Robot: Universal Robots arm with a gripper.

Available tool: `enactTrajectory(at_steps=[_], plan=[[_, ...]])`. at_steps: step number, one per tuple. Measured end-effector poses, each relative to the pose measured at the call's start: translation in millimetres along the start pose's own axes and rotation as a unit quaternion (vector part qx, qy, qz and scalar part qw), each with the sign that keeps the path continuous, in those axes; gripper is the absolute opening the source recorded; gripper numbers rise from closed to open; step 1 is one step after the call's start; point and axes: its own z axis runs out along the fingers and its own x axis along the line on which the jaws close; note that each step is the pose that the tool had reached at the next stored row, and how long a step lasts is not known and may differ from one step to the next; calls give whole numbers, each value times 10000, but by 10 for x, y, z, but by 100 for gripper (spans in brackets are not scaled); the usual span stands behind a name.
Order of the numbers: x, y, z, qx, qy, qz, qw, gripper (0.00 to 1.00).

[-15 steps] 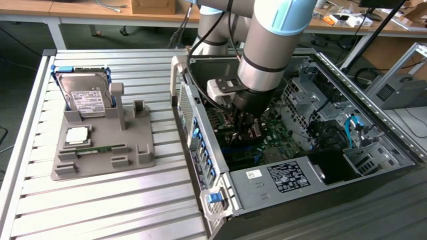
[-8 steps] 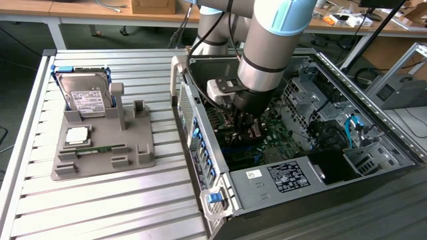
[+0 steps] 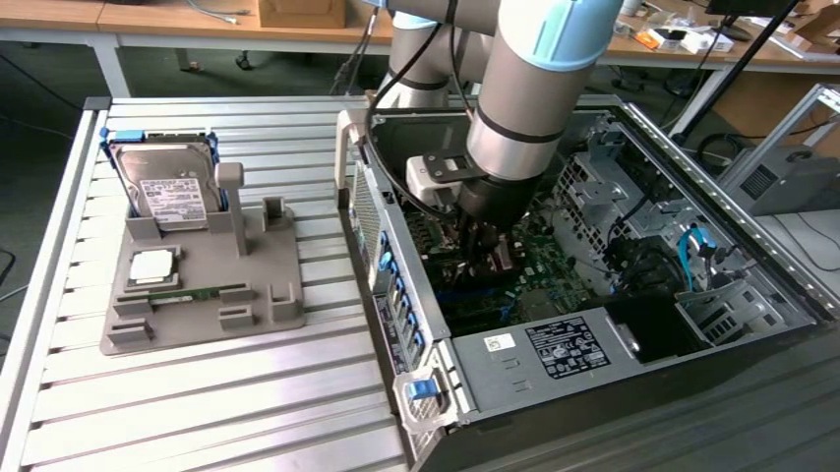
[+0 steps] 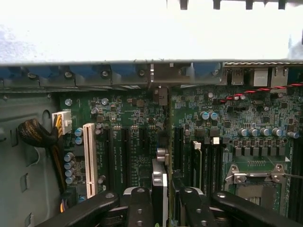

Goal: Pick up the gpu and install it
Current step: 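Insert the gpu into the slot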

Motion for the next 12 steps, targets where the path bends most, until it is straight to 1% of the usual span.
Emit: enactTrajectory(at_steps=[9,12], plan=[[1,2,28,-2,5,27,10000,27],[1,3,38,0,2,29,10000,27]])
